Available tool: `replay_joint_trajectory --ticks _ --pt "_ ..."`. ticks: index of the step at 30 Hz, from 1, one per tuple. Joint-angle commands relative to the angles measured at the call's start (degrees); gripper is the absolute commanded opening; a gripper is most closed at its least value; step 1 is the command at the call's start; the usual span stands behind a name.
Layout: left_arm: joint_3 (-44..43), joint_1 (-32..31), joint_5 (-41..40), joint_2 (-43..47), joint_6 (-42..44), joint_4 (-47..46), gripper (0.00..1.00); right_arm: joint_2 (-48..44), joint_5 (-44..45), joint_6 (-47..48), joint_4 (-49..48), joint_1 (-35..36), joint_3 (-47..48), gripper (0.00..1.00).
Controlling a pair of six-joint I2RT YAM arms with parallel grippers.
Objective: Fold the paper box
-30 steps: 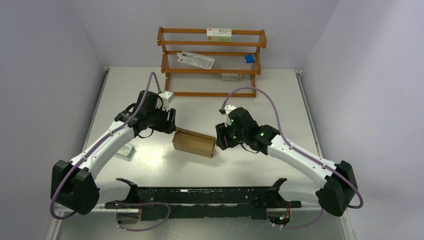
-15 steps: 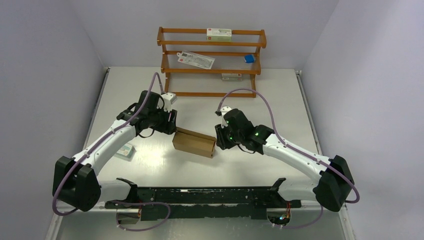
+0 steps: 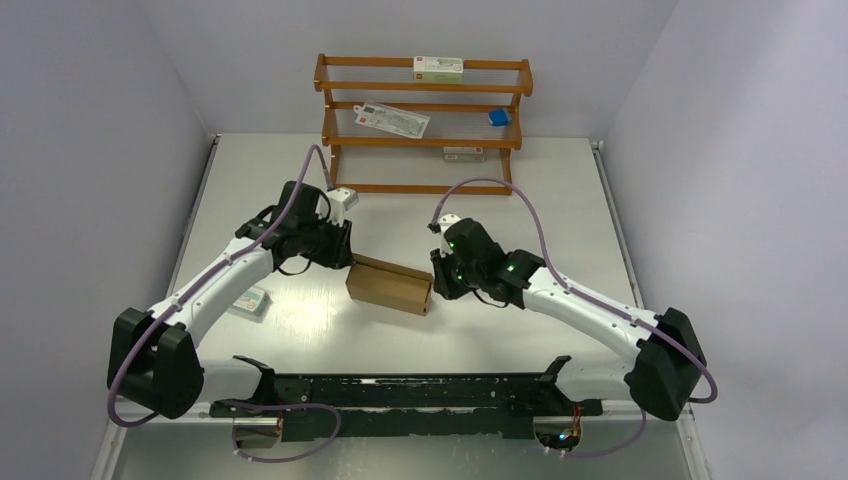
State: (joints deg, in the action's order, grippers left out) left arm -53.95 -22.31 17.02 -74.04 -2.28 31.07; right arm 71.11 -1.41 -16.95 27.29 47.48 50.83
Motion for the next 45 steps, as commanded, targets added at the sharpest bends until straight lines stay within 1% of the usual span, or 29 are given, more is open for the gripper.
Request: replay_joint_trajectory --ticks 1,6,9,13,17,28,37,45 --pt "0.1 0.4 4.2 0.2 -1.3 -1.2 0.3 0.7 1.3 -1.4 0.2 0.5 2.4 0.16" --pt "1.4 0.4 4.3 1.3 -6.4 -1.5 0.23 1.2 1.3 -3.3 1.2 0.8 3.3 0.14" --pt "2.0 0.4 3.1 2.1 -10.2 -1.4 0.2 1.4 1.3 -4.7 1.6 1.1 3.6 0.1" --pt "2.8 0.4 3.3 2.9 -14.6 -1.6 0.18 1.6 1.3 -6.9 1.7 1.6 3.9 0.07" --pt "3.6 0.4 2.8 4.0 -17.6 -2.1 0.18 2.0 3.2 -9.7 1.5 1.7 4.1 0.06" --pt "6.6 0.2 2.3 6.6 -20.0 -3.3 0.18 3.5 6.5 -17.6 1.5 2.0 5.1 0.01" --pt "8.2 -0.1 2.3 7.9 -21.2 -4.3 0.18 4.6 7.4 -20.7 0.6 3.2 5.1 0.0" --pt "8.6 -0.6 1.7 8.9 -21.5 -4.0 0.18 4.7 11.7 -21.9 0.8 5.0 4.8 0.0"
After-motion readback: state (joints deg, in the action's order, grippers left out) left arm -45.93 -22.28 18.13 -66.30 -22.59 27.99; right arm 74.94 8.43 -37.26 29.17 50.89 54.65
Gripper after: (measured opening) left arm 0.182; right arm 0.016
